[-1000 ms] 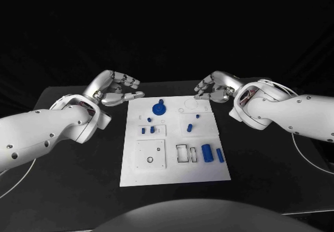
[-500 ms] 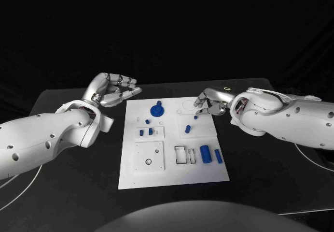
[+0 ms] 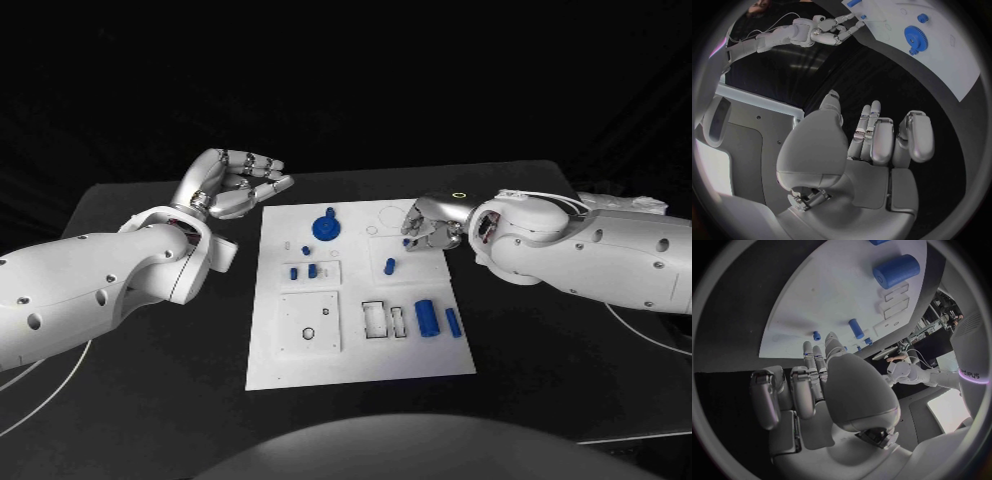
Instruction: Assemble the parts on the task board
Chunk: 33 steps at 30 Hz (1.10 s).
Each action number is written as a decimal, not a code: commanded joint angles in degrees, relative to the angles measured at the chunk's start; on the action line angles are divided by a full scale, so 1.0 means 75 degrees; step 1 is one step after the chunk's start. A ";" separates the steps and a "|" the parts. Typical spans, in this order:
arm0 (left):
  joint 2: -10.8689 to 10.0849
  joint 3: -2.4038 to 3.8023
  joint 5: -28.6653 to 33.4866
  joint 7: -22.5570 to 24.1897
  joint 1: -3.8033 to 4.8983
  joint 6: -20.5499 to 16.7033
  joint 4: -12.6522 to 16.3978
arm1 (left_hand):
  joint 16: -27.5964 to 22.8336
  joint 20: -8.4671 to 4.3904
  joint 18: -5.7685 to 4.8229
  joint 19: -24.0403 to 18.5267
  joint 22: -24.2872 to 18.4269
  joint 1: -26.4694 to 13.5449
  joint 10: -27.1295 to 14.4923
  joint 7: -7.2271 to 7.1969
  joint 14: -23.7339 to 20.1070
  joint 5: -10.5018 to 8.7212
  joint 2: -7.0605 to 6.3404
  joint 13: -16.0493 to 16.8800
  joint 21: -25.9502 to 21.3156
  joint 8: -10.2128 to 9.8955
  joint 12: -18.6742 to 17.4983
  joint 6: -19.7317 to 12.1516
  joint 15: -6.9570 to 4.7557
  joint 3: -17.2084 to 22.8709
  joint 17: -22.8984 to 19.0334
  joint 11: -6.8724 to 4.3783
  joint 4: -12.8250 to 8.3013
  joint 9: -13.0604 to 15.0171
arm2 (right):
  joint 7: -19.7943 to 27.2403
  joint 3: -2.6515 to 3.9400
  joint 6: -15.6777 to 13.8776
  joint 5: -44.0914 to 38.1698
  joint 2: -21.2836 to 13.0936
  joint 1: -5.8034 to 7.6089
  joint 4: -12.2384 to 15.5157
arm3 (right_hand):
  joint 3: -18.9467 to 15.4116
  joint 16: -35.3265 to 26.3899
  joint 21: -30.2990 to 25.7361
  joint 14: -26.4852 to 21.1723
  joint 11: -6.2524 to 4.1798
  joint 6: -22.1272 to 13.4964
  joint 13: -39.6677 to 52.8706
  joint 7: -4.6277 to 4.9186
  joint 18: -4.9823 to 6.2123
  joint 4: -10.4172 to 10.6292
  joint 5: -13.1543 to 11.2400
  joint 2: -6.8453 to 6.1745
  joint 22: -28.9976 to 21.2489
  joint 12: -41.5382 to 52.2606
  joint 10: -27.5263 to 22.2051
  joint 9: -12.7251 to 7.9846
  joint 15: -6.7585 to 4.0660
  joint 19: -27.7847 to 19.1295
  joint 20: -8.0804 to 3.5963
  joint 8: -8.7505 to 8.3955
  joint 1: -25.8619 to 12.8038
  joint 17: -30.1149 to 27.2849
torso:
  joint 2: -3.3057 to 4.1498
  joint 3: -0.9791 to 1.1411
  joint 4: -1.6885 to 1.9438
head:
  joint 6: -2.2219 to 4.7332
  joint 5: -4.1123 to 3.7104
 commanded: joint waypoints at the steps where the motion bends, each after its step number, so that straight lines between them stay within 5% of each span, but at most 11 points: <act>1: 0.0014 0.0005 0.0086 0.0113 0.0001 -0.0056 0.0038 | -0.0023 -0.0003 0.0096 -0.0060 0.1322 -0.0009 0.0032 -0.0016 -0.0045 0.0002 0.0067 0.0007 -0.0042 -0.0051 -0.0041 0.0053 -0.0013 0.0045 -0.0006 0.0016 -0.0017 -0.0013 | -0.0322 0.0001 0.0366 -0.0358 0.0068 -0.0026 -0.0052 | 0.0047 0.0031 0.0034 0.0796 -0.0004 0.0051 -0.0036 0.0014 -0.0108 -0.0007 -0.0044 0.0005 0.2013 -0.0049 0.0074 -0.0013 -0.0059 0.0815 -0.0058 -0.0039 0.0077 0.2013 | 0.0000 -0.0003 0.0002 | -0.0003 0.0005; 33: -0.0018 0.0005 0.0087 0.0048 0.0003 -0.0023 0.0106 | -0.0017 -0.0010 0.0086 -0.0012 0.1332 0.0032 0.0041 -0.0018 -0.0007 -0.0013 0.0221 0.0007 -0.0028 -0.0084 -0.0053 0.0060 -0.0020 0.0097 0.0019 0.0014 -0.0027 -0.0016 | -0.0831 0.0004 0.0697 -0.0635 0.0432 -0.0065 -0.0263 | 0.0410 0.0031 0.0034 0.0796 -0.0248 0.0514 -0.0591 -0.0117 -0.0108 0.0053 -0.0034 0.0130 0.2013 -0.0195 0.0811 -0.0040 -0.0343 0.0815 -0.0328 -0.0047 0.0241 0.2013 | -0.0004 0.0003 -0.0003 | -0.0045 0.0093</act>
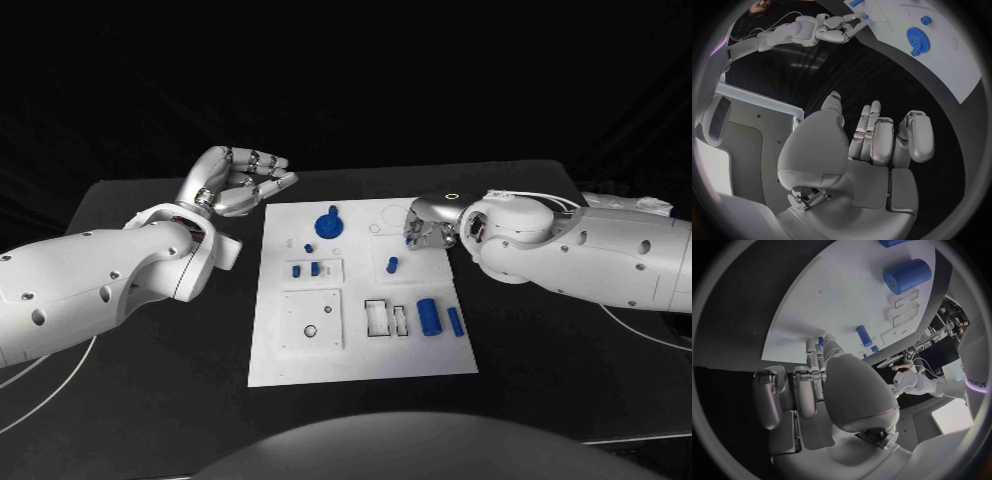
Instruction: Assemble the parts on the task board
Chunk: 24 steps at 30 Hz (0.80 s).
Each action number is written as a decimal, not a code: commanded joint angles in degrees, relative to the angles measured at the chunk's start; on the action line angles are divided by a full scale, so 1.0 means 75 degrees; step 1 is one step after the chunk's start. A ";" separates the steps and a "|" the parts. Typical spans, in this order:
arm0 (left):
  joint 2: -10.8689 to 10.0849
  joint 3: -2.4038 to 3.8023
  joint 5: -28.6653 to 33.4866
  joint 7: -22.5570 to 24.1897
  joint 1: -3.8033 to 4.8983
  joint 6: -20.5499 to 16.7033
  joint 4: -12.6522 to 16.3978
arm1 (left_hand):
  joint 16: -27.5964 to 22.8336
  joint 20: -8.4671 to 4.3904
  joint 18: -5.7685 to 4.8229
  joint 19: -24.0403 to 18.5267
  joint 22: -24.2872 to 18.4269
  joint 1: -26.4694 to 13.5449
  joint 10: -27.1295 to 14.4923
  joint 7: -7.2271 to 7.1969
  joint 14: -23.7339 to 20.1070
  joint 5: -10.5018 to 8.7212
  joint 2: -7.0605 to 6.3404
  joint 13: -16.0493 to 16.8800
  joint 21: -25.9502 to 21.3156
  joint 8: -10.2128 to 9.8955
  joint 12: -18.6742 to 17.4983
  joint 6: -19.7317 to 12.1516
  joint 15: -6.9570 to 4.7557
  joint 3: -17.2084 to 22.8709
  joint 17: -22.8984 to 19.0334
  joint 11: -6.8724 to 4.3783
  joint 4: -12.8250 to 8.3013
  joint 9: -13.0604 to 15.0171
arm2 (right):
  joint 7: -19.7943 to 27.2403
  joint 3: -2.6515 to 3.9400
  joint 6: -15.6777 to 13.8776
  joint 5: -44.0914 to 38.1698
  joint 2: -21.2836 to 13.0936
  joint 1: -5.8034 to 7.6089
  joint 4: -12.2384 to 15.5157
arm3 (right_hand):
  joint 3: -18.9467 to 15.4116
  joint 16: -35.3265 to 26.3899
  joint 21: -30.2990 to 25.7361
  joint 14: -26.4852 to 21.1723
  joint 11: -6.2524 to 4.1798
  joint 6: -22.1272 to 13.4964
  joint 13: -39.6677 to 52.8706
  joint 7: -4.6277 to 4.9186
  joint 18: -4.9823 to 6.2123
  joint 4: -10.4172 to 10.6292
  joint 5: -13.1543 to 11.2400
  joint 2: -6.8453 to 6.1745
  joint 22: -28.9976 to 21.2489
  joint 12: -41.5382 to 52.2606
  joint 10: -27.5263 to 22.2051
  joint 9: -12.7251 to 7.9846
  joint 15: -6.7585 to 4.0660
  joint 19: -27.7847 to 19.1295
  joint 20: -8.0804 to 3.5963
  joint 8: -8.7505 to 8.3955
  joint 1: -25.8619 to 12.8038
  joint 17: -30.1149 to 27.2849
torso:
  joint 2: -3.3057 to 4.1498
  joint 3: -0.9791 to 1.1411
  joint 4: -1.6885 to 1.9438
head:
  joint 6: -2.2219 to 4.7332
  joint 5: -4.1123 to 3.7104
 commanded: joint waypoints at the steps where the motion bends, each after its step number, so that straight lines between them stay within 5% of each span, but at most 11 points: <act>1: -0.0001 0.0006 0.0040 0.0051 0.0003 -0.0009 0.0026 | -0.0017 -0.0010 0.0086 -0.0013 0.1332 0.0010 0.0041 -0.0018 -0.0008 -0.0013 0.0077 0.0009 -0.0028 -0.0052 -0.0027 0.0060 -0.0020 0.0042 0.0003 0.0014 0.0001 -0.0009 | -0.0178 -0.0010 0.0288 -0.0143 0.0043 -0.0021 -0.0036 | 0.0070 0.0031 0.0034 0.0795 -0.0011 0.0111 -0.0042 -0.0019 -0.0108 -0.0002 -0.0035 0.0011 0.2009 -0.0065 0.0128 0.0002 -0.0079 0.0798 -0.0076 -0.0009 0.0088 0.2007 | -0.0001 0.0008 -0.0004 | 0.0000 0.0019; 15: -0.0017 0.0006 0.0040 0.0032 0.0003 0.0010 0.0030 | -0.0023 -0.0012 0.0088 -0.0015 0.1328 0.0015 0.0044 -0.0019 -0.0004 -0.0016 0.0119 0.0009 -0.0042 -0.0059 -0.0029 0.0063 -0.0022 0.0051 -0.0003 0.0014 0.0002 -0.0009 | -0.0305 -0.0010 0.0528 -0.0195 0.0106 -0.0042 -0.0064 | 0.0362 0.0031 0.0034 0.0795 -0.0125 0.0545 -0.0066 -0.0127 -0.0108 -0.0069 -0.0029 0.0058 0.2009 -0.0160 0.0580 0.0058 -0.0182 0.0798 -0.0183 0.0107 0.0281 0.2007 | -0.0006 0.0002 -0.0004 | -0.0025 0.0076; 24: -0.0027 0.0006 0.0040 0.0036 0.0003 0.0005 0.0034 | -0.0023 -0.0012 0.0089 -0.0015 0.1327 0.0016 0.0045 -0.0019 -0.0001 -0.0018 0.0142 0.0009 -0.0048 -0.0062 -0.0030 0.0064 -0.0022 0.0054 -0.0002 0.0012 0.0001 -0.0010 | -0.0207 -0.0010 0.0106 -0.0246 0.0087 -0.0050 -0.0008 | 0.0510 0.0031 0.0034 0.0795 -0.0150 0.0698 -0.0069 -0.0142 -0.0108 -0.0112 -0.0020 0.0090 0.2009 -0.0218 0.0804 0.0087 -0.0191 0.0798 -0.0207 0.0143 0.0350 0.2007 | -0.0003 0.0003 0.0003 | -0.0025 0.0070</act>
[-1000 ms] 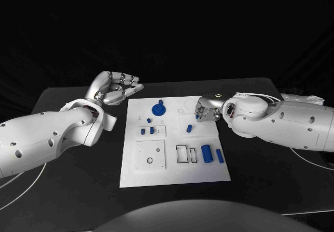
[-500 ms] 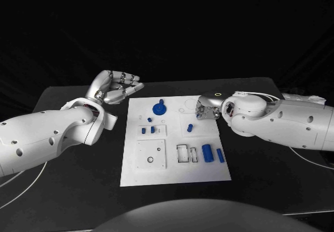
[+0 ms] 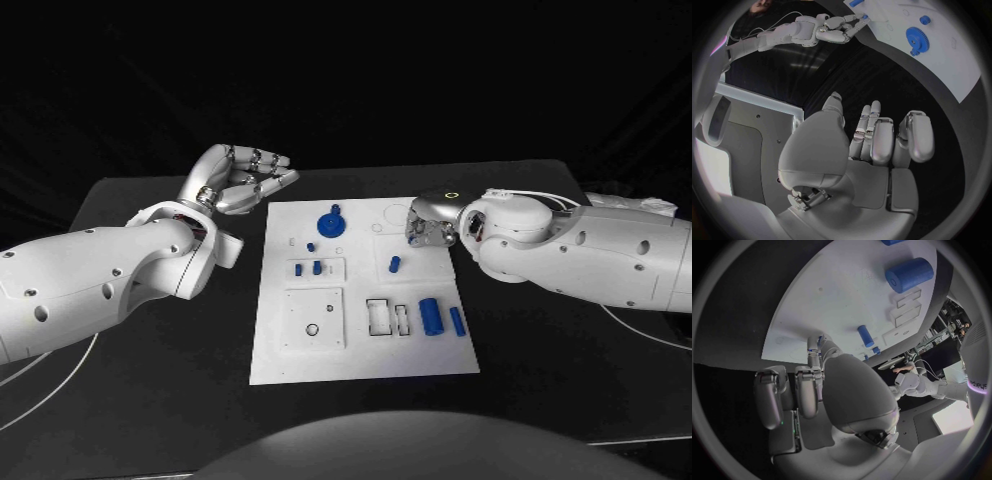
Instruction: Assemble the parts on the task board
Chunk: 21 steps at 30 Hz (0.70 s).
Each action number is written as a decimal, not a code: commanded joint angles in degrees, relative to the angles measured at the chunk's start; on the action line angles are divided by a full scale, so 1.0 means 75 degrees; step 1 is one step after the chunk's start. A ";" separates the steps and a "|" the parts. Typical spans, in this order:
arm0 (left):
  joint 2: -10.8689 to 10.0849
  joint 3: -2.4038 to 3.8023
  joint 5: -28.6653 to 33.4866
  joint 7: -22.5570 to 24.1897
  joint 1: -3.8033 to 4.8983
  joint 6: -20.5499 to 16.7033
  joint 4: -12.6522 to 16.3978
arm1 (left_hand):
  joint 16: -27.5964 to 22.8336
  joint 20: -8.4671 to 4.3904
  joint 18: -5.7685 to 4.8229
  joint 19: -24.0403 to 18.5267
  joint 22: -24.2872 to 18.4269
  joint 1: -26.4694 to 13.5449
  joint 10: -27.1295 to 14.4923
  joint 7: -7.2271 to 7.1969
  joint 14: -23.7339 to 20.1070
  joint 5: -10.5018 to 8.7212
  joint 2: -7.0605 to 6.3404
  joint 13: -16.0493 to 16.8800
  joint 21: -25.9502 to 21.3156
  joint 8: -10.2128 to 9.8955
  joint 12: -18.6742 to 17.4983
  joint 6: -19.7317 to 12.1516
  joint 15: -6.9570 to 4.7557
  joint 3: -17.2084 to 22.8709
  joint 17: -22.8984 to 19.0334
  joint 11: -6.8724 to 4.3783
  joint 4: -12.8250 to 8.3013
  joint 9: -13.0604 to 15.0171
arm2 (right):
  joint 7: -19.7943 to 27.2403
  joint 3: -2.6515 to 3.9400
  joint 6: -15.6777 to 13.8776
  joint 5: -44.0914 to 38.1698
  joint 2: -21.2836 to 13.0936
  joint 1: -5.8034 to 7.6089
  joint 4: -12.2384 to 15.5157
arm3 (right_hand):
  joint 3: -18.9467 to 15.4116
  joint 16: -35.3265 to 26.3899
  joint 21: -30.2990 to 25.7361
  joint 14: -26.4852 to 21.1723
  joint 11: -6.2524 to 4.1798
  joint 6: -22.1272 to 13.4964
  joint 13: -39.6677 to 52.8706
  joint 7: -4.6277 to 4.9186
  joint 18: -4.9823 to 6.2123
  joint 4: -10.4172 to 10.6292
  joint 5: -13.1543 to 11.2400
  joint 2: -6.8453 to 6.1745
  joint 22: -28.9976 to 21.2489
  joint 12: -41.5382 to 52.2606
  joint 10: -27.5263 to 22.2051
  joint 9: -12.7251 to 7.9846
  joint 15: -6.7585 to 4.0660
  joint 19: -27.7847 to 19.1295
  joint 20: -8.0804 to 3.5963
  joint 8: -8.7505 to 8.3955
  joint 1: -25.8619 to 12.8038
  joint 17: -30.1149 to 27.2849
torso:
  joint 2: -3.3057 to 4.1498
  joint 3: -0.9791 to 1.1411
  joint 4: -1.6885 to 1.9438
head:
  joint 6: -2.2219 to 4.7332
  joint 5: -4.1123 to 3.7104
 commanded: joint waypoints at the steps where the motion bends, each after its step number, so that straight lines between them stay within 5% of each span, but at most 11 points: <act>1: 0.0001 0.0006 0.0033 0.0048 0.0003 0.0002 0.0025 | -0.0024 -0.0012 0.0090 -0.0015 0.1327 -0.0002 0.0045 0.0009 -0.0001 -0.0018 0.0045 0.0009 -0.0049 -0.0033 -0.0030 0.0037 -0.0022 0.0047 -0.0001 0.0012 -0.0007 -0.0010 | -0.0009 -0.0035 -0.0073 -0.0124 -0.0018 -0.0047 0.0020 | 0.0049 0.0031 0.0034 0.0796 0.0012 0.0065 -0.0007 -0.0015 -0.0108 -0.0007 0.0027 0.0018 0.2011 -0.0035 0.0075 0.0033 -0.0025 0.0785 -0.0054 0.0027 0.0072 0.2009 | 0.0001 -0.0001 0.0003 | 0.0000 0.0006; 12: 0.0014 0.0006 0.0033 0.0048 0.0003 0.0004 0.0002 | -0.0022 -0.0014 0.0086 -0.0002 0.1332 0.0001 0.0045 0.0008 0.0004 -0.0020 0.0070 0.0009 -0.0038 -0.0037 -0.0032 0.0039 -0.0022 0.0051 0.0003 0.0011 -0.0008 -0.0010 | 0.0167 -0.0026 -0.1039 -0.0125 -0.0132 -0.0041 0.0181 | 0.0072 0.0031 0.0034 0.0796 0.0025 0.0094 -0.0008 0.0004 -0.0108 0.0003 0.0028 0.0003 0.2011 -0.0063 0.0131 0.0039 0.0003 0.0785 -0.0044 0.0028 0.0056 0.2009 | 0.0000 0.0001 -0.0001 | 0.0000 0.0025; 21: 0.0045 0.0005 0.0033 0.0045 0.0003 0.0022 -0.0041 | -0.0022 -0.0014 0.0086 -0.0002 0.1332 0.0001 0.0045 0.0008 0.0004 -0.0020 0.0070 0.0009 -0.0038 -0.0037 -0.0032 0.0039 -0.0022 0.0051 0.0003 0.0011 -0.0008 -0.0010 | 0.0276 0.0002 -0.1418 -0.0044 -0.0297 0.0098 0.0479 | 0.0096 0.0031 0.0034 0.0796 0.0046 0.0106 -0.0012 0.0023 -0.0108 0.0009 0.0030 -0.0027 0.2011 -0.0110 0.0163 0.0040 0.0051 0.0785 -0.0017 0.0018 0.0047 0.2009 | 0.0004 0.0000 -0.0002 | 0.0000 0.0025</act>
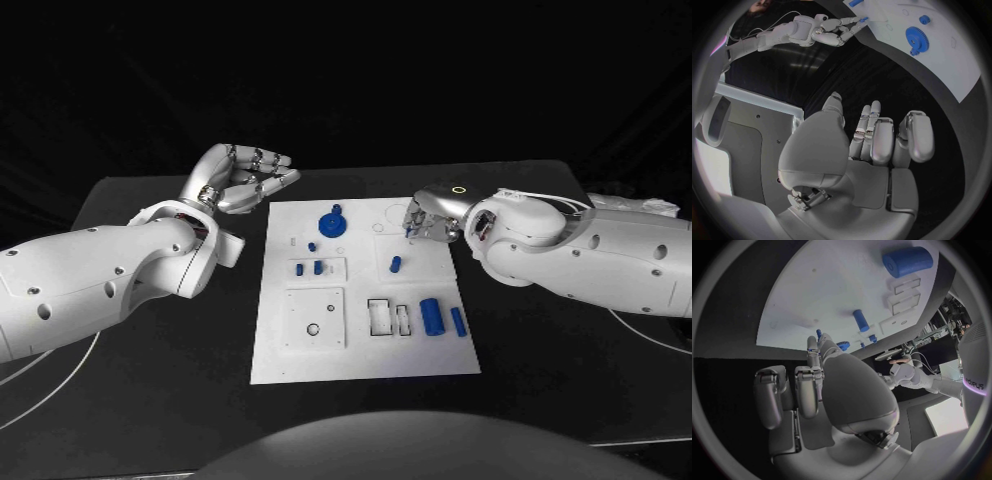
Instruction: Assemble the parts on the task board
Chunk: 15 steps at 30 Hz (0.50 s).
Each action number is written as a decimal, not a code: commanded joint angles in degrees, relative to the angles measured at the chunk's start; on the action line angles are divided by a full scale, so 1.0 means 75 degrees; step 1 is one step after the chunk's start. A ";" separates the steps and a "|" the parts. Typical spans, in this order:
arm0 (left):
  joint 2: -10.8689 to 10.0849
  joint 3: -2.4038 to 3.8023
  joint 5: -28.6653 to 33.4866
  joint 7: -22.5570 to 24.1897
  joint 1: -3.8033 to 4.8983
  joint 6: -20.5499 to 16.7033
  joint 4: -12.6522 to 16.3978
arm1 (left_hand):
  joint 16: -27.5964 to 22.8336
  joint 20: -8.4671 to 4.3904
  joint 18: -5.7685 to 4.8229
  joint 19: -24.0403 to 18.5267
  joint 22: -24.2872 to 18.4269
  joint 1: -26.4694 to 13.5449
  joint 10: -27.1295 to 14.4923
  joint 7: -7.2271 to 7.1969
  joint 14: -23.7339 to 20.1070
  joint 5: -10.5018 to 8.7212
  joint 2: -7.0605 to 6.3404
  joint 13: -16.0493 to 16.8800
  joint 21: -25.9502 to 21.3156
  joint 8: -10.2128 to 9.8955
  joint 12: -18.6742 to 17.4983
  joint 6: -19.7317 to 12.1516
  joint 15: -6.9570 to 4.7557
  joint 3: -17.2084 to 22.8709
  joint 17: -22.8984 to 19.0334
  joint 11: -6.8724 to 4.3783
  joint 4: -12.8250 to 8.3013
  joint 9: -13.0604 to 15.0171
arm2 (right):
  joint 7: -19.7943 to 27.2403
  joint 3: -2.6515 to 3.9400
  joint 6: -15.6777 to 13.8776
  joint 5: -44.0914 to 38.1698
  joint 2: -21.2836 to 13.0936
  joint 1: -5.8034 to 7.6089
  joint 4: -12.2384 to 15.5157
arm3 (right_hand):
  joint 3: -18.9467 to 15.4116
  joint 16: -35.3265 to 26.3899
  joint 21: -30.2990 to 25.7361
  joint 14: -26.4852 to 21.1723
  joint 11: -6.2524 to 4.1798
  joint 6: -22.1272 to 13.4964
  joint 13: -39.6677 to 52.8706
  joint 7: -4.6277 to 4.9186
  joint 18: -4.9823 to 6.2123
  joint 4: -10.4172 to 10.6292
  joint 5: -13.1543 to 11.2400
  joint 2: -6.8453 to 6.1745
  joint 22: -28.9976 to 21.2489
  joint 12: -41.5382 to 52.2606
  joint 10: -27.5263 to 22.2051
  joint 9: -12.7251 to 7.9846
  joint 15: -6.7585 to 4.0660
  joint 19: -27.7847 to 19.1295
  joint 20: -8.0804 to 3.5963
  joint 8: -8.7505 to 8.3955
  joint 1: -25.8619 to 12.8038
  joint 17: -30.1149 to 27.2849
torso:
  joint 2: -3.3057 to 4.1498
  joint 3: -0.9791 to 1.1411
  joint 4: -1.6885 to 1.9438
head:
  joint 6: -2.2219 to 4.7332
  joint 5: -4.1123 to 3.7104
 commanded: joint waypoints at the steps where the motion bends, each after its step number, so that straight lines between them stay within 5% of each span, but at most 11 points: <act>1: 0.0029 0.0005 0.0032 0.0045 0.0004 0.0024 -0.0012 | -0.0022 -0.0014 0.0085 -0.0003 0.1332 0.0001 0.0045 0.0008 0.0004 -0.0020 0.0070 0.0009 -0.0038 -0.0037 -0.0032 0.0039 -0.0022 0.0051 0.0004 0.0011 -0.0008 -0.0010 | 0.0153 0.0007 -0.0439 -0.0032 -0.0048 0.0067 0.0114 | 0.0054 0.0031 0.0034 0.0796 -0.0007 0.0048 -0.0012 0.0013 -0.0108 0.0004 0.0022 -0.0005 0.2012 -0.0031 0.0057 0.0035 0.0051 0.0785 -0.0018 0.0025 -0.0011 0.2010 | 0.0002 -0.0001 -0.0003 | 0.0001 0.0001; 9: 0.0068 0.0005 0.0032 0.0038 0.0004 0.0037 -0.0068 | -0.0032 -0.0015 0.0088 -0.0008 0.1328 0.0003 0.0044 0.0008 0.0001 -0.0021 0.0095 0.0009 -0.0051 -0.0041 -0.0035 0.0041 -0.0023 0.0055 -0.0008 0.0011 -0.0009 -0.0010 | 0.0194 0.0013 -0.0510 0.0035 -0.0158 0.0290 0.0448 | 0.0065 0.0031 0.0034 0.0796 0.0005 0.0049 -0.0013 0.0023 -0.0108 0.0008 0.0023 -0.0021 0.2012 -0.0056 0.0065 0.0034 0.0069 0.0785 -0.0004 0.0017 -0.0014 0.2010 | -0.0004 -0.0001 0.0001 | 0.0001 0.0029; 15: 0.0126 0.0004 0.0032 0.0044 0.0003 0.0051 -0.0156 | -0.0032 -0.0015 0.0088 -0.0008 0.1328 0.0003 0.0044 0.0008 0.0001 -0.0021 0.0095 0.0009 -0.0051 -0.0041 -0.0035 0.0041 -0.0023 0.0055 -0.0008 0.0011 -0.0009 -0.0010 | 0.0374 0.0015 -0.0509 0.0240 -0.0072 0.0367 0.0805 | 0.0095 0.0031 0.0034 0.0796 0.0026 0.0049 -0.0012 0.0043 -0.0108 0.0003 0.0029 -0.0030 0.2012 -0.0089 0.0085 0.0034 0.0096 0.0785 0.0017 0.0006 -0.0001 0.2010 | 0.0002 0.0005 0.0005 | 0.0001 0.0162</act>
